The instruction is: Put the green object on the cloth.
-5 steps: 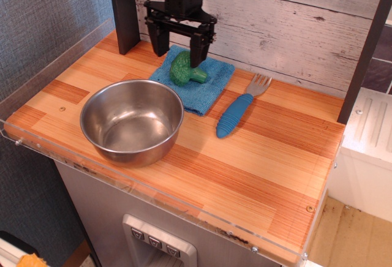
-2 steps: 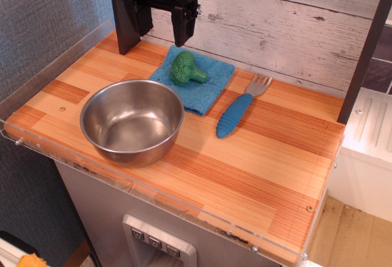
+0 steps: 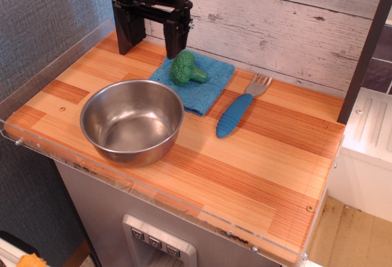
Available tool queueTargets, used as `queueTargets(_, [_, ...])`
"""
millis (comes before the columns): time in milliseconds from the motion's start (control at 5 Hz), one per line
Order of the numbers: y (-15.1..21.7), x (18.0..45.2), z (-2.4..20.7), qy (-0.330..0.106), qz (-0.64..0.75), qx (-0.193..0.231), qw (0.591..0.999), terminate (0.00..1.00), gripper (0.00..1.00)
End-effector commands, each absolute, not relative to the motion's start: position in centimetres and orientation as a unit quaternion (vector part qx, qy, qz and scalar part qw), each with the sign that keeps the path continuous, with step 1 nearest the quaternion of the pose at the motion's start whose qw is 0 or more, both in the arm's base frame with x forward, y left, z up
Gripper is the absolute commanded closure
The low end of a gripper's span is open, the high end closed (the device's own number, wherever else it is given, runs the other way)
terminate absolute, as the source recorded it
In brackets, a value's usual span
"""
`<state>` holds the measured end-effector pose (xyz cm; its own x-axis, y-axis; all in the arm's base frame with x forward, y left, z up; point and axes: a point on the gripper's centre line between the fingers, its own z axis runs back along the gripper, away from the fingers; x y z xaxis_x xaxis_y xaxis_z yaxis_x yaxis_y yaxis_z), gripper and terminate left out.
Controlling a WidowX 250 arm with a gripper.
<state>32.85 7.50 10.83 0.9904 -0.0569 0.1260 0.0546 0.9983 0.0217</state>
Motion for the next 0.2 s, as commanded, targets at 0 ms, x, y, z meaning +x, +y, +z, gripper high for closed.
queueTargets(0, [7.76,32.63,13.16,-0.098,-0.029,0.018,0.995,1.00,0.00])
